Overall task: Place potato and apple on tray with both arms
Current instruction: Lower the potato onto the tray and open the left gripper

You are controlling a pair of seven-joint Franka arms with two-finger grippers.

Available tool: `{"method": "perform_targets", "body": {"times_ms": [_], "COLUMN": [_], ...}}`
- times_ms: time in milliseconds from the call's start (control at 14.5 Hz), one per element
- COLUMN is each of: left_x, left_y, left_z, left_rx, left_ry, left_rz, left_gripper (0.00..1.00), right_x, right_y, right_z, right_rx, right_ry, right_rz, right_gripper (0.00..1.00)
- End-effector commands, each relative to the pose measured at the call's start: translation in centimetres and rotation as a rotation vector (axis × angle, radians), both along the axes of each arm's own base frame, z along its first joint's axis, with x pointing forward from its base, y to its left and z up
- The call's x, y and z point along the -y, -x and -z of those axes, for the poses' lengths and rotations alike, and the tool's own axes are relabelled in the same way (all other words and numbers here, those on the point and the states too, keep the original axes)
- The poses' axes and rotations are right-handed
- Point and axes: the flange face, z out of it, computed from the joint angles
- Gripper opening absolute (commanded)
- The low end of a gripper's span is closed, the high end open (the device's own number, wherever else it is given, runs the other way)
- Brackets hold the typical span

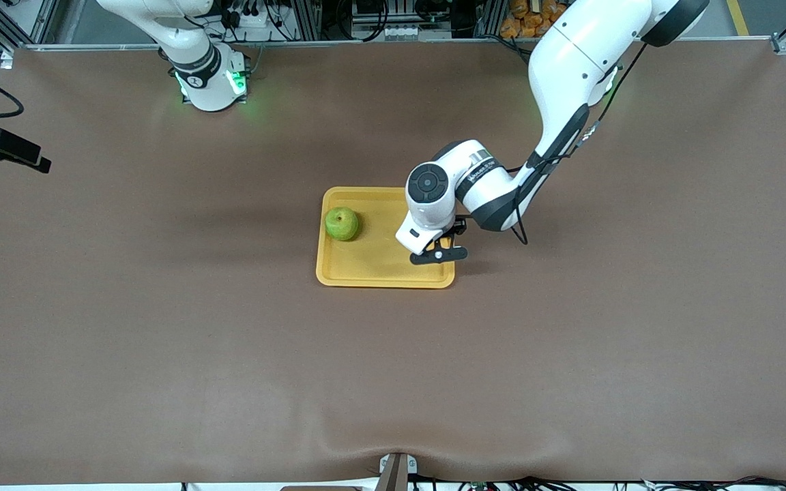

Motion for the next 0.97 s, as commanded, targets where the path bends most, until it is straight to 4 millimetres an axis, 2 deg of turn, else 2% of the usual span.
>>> {"method": "perform_targets", "body": {"times_ms": [0, 138, 277, 415, 553, 691, 899], "left_x": [0.1, -1.5, -3.3, -6.0, -9.6, -14.4, -21.0], "left_y": [-1.8, -4.1, -6.7, -9.1, -11.0, -12.2, -12.2], "left_z": [-2.3, -6.0, -11.2, -16.6, -21.6, -26.3, -31.6], "left_rx": [0.053, 0.092, 0.126, 0.138, 0.129, 0.132, 0.111], "left_ry": [-0.001, 0.001, 0.0, -0.006, 0.038, 0.085, 0.065], "left_rz": [-0.017, -0.05, -0.088, -0.123, -0.143, -0.157, -0.141], "left_gripper": [1.0, 1.0, 1.0, 1.0, 1.0, 1.0, 1.0], "right_x": [0.7, 0.3, 0.5, 0.6, 0.5, 0.4, 0.6], "right_y": [0.7, 0.5, 0.4, 0.4, 0.4, 0.4, 0.4], "right_z": [-1.6, -2.5, -2.9, -3.0, -3.0, -3.0, -3.0], "right_rx": [0.02, 0.039, 0.043, 0.043, 0.043, 0.045, 0.046], "right_ry": [0.013, 0.021, 0.062, 0.064, 0.062, 0.064, 0.064], "right_rz": [-0.009, -0.011, -0.012, -0.009, -0.01, -0.01, -0.007], "right_gripper": [1.0, 1.0, 1.0, 1.0, 1.0, 1.0, 1.0]}}
